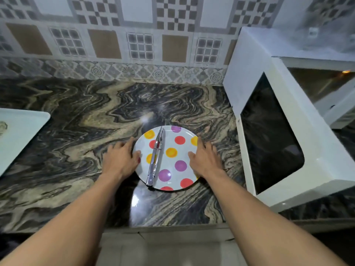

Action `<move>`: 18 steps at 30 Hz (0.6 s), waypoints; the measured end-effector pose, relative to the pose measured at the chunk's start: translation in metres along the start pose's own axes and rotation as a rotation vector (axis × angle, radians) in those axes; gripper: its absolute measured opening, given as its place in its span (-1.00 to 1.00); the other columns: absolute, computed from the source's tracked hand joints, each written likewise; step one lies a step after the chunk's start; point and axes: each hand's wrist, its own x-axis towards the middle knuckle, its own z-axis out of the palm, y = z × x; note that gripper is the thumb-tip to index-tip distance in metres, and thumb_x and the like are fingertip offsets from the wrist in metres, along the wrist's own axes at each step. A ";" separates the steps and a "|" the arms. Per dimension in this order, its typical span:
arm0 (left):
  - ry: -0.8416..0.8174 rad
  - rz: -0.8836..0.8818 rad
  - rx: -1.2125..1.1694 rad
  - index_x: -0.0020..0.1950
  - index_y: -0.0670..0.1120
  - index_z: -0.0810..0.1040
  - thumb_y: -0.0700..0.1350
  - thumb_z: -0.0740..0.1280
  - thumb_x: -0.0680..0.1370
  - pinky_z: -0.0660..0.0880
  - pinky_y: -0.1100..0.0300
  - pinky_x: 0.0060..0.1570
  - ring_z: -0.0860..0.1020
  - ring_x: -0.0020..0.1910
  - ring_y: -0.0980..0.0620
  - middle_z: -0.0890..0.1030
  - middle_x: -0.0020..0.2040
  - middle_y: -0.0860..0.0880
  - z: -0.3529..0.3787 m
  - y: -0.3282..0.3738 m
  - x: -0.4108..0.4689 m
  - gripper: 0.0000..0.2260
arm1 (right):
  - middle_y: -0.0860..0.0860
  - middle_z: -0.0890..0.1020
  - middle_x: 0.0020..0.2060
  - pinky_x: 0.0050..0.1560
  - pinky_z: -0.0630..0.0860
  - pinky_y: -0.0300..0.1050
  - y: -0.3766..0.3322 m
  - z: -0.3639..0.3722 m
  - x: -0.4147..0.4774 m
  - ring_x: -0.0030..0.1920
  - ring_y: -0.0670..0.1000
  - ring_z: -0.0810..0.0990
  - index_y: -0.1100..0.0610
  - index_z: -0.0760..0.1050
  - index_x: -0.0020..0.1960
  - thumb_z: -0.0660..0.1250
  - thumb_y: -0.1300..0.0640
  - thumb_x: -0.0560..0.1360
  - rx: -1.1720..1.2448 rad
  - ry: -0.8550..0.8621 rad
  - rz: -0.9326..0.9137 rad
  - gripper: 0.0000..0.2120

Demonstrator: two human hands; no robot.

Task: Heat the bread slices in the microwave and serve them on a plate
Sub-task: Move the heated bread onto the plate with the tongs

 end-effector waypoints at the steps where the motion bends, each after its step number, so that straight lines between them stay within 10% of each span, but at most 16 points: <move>1: -0.014 -0.003 -0.012 0.54 0.12 0.32 0.15 0.26 0.57 0.41 -0.09 0.26 0.41 0.33 -0.29 0.49 0.33 -0.21 -0.001 0.000 0.004 -0.47 | 0.19 0.21 0.50 0.41 0.20 0.19 0.002 0.001 0.002 0.49 0.23 0.16 0.09 -0.01 0.61 0.15 -0.16 0.62 -0.032 0.006 0.012 -0.32; 8: -0.114 0.002 -0.198 0.19 0.10 0.59 0.11 0.41 0.42 0.51 0.04 -0.01 0.57 0.13 -0.20 0.65 0.06 -0.11 -0.012 0.007 0.015 -0.65 | 0.19 0.28 0.36 0.22 0.48 0.19 0.011 0.002 0.023 0.28 0.32 0.44 0.07 0.23 0.48 0.28 -0.25 0.54 0.061 -0.073 0.106 -0.35; 18: -0.251 -0.123 -0.701 0.21 -0.14 0.58 -0.22 0.53 0.46 0.63 -0.07 0.07 0.67 -0.05 -0.07 0.70 0.04 -0.09 -0.006 -0.001 0.035 -0.66 | 0.02 0.68 0.00 0.01 0.60 0.06 0.023 0.001 0.027 0.03 0.13 0.64 0.05 0.54 0.14 0.49 0.04 0.48 0.531 -0.050 0.057 -0.72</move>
